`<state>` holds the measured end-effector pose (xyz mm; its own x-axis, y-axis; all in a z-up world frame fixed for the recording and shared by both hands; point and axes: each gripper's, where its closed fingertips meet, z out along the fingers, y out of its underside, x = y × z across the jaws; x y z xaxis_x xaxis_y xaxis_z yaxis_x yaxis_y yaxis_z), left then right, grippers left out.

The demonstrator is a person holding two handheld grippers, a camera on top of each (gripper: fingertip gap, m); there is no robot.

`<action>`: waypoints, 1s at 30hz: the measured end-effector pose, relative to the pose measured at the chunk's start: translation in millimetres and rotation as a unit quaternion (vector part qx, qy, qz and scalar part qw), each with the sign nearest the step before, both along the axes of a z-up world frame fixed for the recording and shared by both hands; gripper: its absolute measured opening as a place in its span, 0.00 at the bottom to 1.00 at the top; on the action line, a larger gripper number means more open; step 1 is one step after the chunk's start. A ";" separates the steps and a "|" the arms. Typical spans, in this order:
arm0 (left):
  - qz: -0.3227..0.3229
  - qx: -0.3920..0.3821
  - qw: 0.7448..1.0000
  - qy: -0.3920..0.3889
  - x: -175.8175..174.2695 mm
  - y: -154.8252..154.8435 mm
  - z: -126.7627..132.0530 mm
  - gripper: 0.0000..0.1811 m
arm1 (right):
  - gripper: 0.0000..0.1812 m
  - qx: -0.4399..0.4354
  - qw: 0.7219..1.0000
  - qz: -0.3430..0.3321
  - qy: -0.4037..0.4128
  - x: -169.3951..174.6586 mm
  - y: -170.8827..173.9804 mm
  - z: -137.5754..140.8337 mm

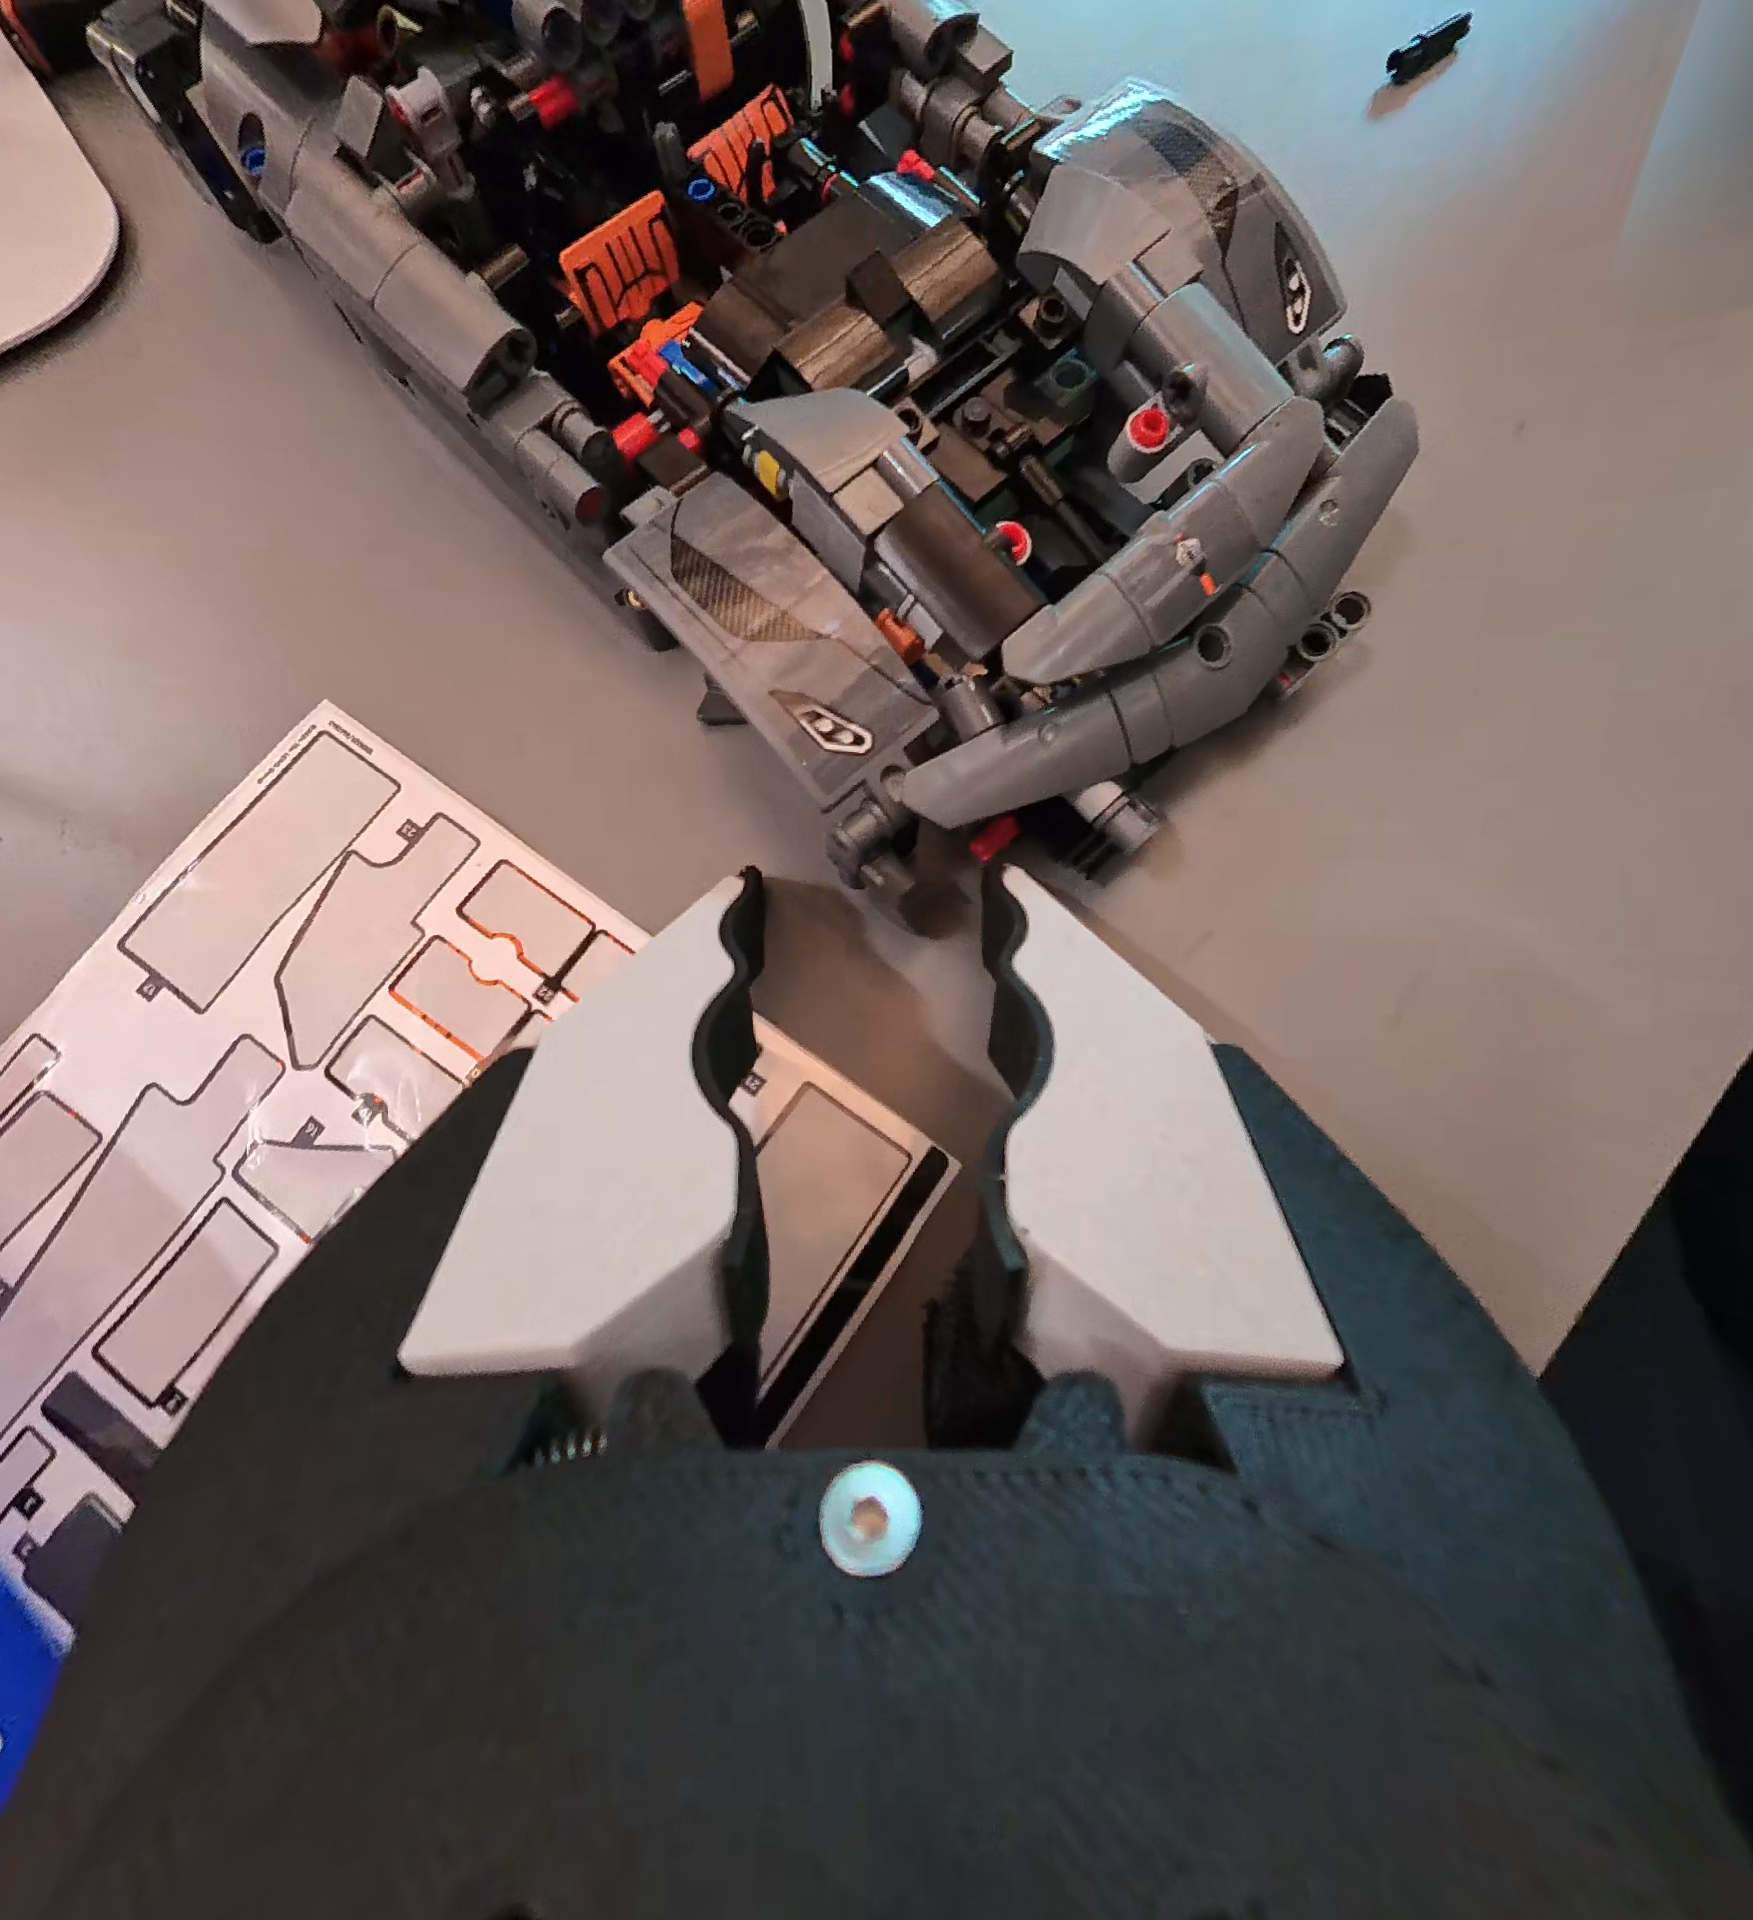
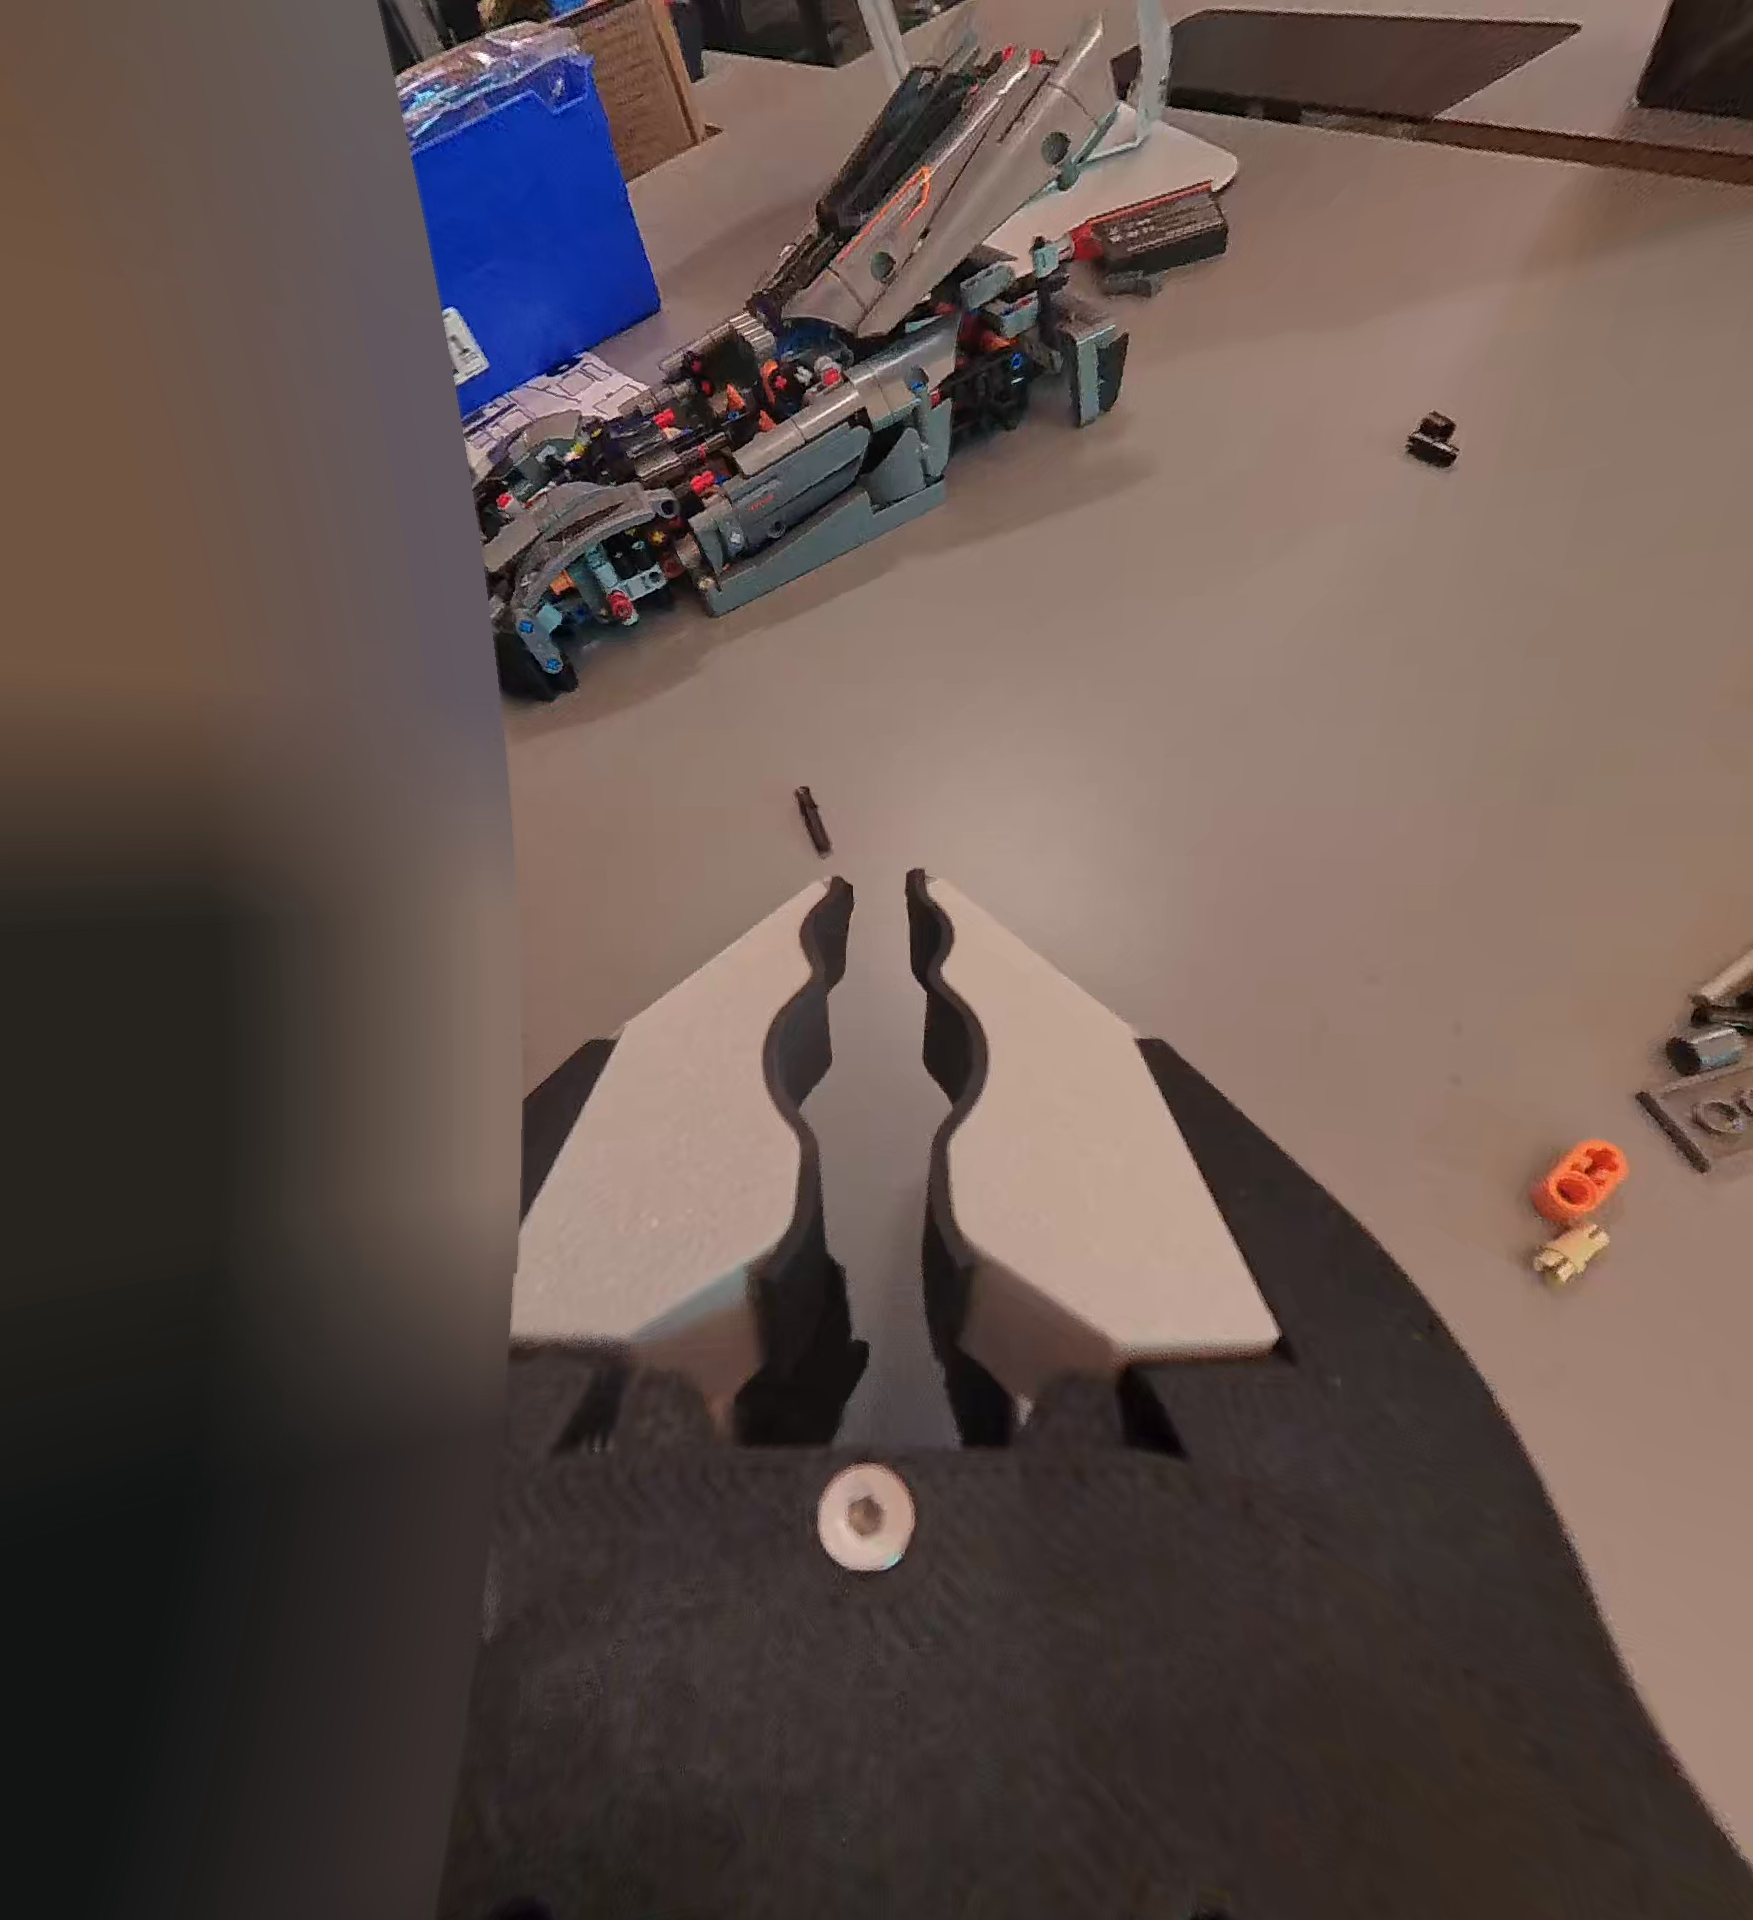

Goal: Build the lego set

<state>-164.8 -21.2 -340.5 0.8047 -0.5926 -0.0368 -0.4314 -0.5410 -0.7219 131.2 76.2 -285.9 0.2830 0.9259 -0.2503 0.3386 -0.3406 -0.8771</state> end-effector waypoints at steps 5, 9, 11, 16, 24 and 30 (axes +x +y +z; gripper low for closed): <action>0.001 0.000 1.000 0.000 -0.4 -1.4 0.0 0.22 | 0.05 -0.023 0.998 0.056 0.008 -7.0 -18.8 -0.4; -0.001 0.004 1.000 0.003 0.1 -1.8 0.3 0.22 | 0.07 -0.026 0.995 0.097 -0.009 -8.3 -35.8 -4.0; -0.001 0.003 1.000 0.002 0.2 -2.0 0.3 0.22 | 0.08 -0.026 0.994 0.102 -0.028 -6.2 -41.7 -8.1; -0.006 0.001 1.000 0.000 1.3 -2.5 0.0 0.22 | 0.10 0.010 0.998 0.022 -0.056 15.2 -24.6 -5.4; -0.018 -0.001 1.000 -0.002 4.9 -3.5 -0.1 0.23 | 0.14 0.046 0.977 -0.151 -0.144 109.6 10.8 7.5; -0.030 0.000 1.000 0.000 9.4 -2.5 -0.1 0.22 | 0.17 0.013 0.959 -0.174 -0.222 129.4 10.5 -23.7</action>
